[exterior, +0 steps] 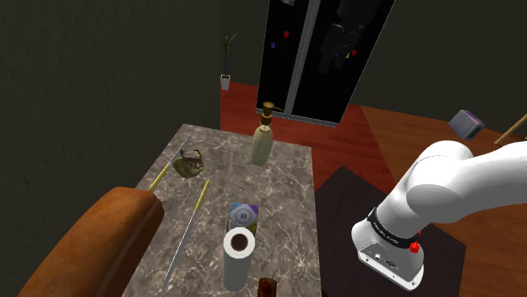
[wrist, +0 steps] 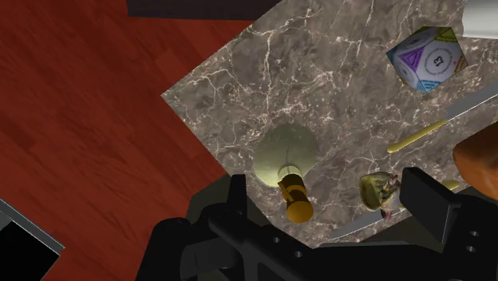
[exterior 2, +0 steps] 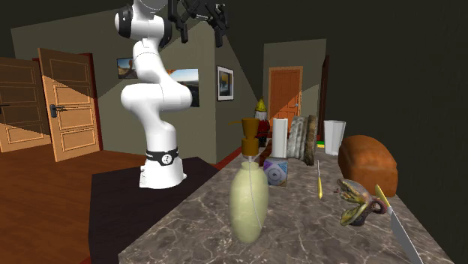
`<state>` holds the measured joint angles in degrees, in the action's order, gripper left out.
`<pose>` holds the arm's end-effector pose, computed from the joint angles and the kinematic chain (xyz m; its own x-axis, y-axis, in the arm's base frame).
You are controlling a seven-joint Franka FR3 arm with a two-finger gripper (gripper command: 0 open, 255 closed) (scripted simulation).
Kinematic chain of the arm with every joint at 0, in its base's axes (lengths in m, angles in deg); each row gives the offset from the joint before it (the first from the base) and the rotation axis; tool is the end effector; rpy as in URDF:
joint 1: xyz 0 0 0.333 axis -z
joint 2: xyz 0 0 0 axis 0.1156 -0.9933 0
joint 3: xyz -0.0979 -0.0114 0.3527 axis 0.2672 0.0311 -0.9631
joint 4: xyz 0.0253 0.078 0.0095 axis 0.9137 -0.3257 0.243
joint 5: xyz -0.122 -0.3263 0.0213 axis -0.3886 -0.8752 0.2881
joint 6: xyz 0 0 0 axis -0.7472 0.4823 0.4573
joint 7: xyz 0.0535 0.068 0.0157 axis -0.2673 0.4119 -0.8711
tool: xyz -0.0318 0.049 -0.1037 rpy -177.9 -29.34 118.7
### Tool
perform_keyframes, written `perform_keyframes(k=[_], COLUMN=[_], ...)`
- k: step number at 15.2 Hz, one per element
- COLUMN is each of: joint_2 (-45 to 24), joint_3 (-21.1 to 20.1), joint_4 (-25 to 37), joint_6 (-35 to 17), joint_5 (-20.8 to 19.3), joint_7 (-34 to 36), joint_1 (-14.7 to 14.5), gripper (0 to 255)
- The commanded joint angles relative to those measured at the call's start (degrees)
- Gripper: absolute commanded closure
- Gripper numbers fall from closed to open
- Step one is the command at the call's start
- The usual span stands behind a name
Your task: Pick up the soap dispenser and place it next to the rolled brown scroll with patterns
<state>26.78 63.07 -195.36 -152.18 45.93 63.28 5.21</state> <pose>0.2470 0.0220 0.6487 0.9926 0.0721 0.0981 0.0751 -0.9968 -0.0265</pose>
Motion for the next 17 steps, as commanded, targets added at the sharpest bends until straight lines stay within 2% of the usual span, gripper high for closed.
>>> perform_keyframes(k=[1, 9, 17], joint_2=[0.0, -13.3, -29.1], joint_3=[0.0, 0.3, 0.3], joint_4=[0.0, -1.0, 3.0], joint_6=[0.0, -12.8, -23.1], joint_5=[0.0, 1.0, 2.3], joint_7=[0.0, -3.1, -6.4], joint_1=[0.0, -1.1, -2.3], gripper=[0, 0, 0])
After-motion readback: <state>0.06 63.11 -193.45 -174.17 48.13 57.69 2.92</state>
